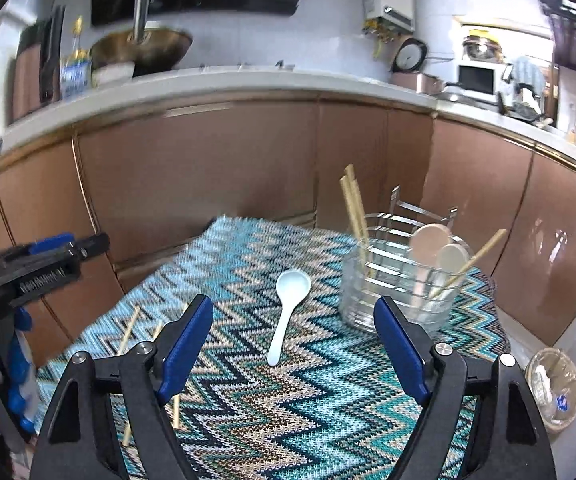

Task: Organize utensils
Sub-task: 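Grasp the white spoon with the right tool while the left tool grasps a chopstick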

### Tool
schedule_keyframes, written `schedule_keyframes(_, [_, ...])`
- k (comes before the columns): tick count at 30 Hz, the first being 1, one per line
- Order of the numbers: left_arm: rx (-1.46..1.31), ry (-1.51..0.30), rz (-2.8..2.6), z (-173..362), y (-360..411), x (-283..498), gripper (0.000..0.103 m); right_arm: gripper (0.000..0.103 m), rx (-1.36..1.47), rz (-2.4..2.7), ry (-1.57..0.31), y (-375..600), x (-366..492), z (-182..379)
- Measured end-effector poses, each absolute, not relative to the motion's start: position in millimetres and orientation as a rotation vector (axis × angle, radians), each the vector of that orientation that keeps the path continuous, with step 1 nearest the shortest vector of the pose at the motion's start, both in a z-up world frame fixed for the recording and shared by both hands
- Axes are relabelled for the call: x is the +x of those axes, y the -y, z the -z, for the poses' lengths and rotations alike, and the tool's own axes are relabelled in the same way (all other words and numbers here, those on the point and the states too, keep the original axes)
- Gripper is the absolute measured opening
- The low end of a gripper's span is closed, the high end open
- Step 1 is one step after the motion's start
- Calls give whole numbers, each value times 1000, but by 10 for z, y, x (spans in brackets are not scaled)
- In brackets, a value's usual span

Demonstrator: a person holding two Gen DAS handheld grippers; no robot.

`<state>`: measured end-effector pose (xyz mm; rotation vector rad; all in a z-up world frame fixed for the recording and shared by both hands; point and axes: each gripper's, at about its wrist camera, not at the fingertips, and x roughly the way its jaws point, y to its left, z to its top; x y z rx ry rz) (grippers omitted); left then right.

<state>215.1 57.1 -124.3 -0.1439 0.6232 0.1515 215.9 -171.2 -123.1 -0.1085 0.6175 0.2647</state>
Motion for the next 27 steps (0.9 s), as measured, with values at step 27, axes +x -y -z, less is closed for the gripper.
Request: schedule_keyframes(27, [-478,-1206,133,2418,-752,3347,30,54,-171,-330,-1024,1325,3633,2443])
